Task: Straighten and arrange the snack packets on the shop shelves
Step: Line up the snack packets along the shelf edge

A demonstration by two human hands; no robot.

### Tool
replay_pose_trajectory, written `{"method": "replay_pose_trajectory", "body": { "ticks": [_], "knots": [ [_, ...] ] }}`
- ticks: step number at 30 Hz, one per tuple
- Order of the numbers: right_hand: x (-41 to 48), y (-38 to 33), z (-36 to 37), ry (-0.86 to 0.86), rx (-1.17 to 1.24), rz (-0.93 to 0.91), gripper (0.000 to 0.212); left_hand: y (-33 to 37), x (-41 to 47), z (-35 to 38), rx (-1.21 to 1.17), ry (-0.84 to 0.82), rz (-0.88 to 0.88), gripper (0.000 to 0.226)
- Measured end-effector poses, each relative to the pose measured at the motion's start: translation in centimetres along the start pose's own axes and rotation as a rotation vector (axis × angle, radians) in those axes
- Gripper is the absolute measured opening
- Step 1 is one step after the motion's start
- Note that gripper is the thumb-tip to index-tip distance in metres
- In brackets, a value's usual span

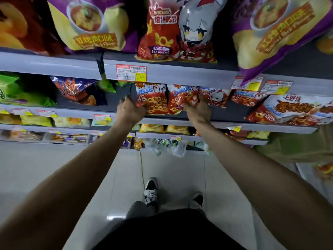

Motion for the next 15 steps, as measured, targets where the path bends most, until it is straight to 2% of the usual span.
{"method": "replay_pose_trajectory", "body": {
  "ticks": [7,10,12,15],
  "knots": [
    [3.5,0.1,2.9,0.049,0.056,0.04,0.104,1.2,5.3,1.9,-0.196,0.002,-0.074,0.104],
    [6.4,2.7,4.6,0.021,0.061,0.071,0.112,1.8,5.9,2.2,-0.216,0.008,-0.049,0.099],
    [9.1,5.8,6.1,-0.007,0.095,0.073,0.112,1.8,6.2,2.2,-0.222,0.035,-0.019,0.095],
    [7.5,4.5,5.6,-0.05,0.218,0.066,0.1,1.2,6.5,1.9,-0.226,0.054,0.002,0.1]
  ]
}}
Point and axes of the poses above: each hand's wrist, its own x-axis towards the middle knuckle, its own z-axis out of the palm, y = z × x, the point moved 2 cm from there along x, towards the middle knuckle, and after that the axes turned 5 degrees about -y, right-handed, at the moved point
